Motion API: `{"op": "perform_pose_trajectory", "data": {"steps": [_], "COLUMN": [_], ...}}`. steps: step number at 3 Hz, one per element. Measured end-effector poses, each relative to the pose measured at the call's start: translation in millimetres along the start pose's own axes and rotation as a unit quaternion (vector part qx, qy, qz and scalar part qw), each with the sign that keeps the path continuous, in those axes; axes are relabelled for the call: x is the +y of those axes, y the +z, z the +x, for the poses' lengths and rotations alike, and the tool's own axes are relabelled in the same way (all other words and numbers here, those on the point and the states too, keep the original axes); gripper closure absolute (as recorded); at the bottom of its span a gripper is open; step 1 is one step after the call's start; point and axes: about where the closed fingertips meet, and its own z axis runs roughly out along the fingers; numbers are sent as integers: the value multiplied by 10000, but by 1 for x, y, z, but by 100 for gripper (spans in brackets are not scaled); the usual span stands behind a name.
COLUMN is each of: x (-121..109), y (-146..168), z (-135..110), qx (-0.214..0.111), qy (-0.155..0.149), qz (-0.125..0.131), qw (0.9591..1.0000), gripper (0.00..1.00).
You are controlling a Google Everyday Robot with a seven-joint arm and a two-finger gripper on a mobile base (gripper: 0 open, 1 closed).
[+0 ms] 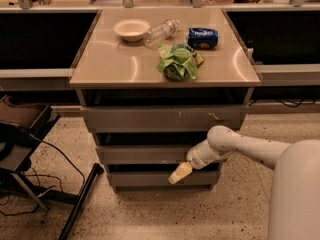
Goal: Close middle drawer
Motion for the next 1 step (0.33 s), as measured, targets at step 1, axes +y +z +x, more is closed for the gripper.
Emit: {"op": "perform_pose_trajectory", "data": {"steps": [1], "x": [0], "y": [0], "z": [0], "qx": [0], "qy": [0], "qz": [0], "qw": [10000], "gripper": [0]}}
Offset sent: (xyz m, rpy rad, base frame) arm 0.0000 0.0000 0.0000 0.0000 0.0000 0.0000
